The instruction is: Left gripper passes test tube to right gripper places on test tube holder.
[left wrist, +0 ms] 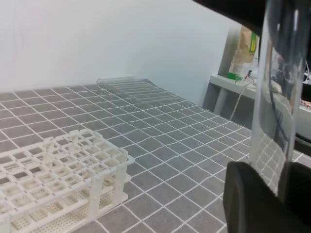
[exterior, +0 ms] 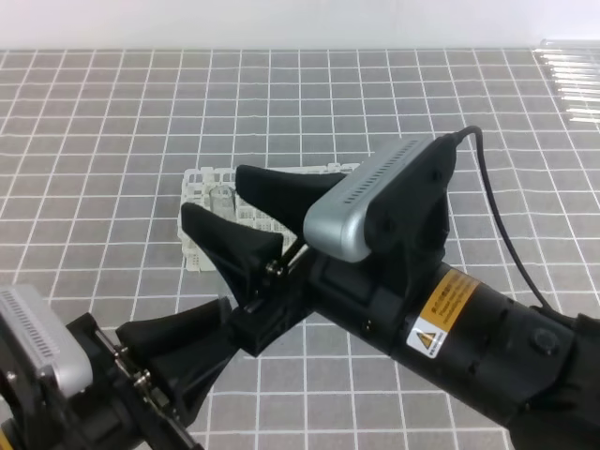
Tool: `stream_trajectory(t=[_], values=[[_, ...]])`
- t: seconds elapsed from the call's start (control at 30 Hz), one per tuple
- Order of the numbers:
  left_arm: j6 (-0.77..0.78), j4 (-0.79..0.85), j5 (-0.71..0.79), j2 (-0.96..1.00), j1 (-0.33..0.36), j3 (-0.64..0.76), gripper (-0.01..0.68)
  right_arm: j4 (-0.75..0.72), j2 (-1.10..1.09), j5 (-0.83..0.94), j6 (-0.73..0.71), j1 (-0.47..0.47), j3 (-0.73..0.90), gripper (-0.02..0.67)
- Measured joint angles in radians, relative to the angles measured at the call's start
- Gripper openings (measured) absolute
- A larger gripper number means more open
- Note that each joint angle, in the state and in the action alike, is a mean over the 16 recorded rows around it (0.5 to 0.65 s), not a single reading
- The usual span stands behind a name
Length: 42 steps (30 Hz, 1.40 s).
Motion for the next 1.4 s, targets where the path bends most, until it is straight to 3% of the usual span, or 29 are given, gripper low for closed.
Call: stream_trajectory(t=[0.67,1.4], values=[[-0.039,0.004,-0.064,0.000,0.000,0.005,0.004,-0.067,0.024,-0.037,0.063,0.000,-0.002,0.030],[-0.033,0.009,-0.012,0.000,0.000,0.005,0.005,-0.092,0.026,-0.029,0.087,0.000,-0.002,0.025]])
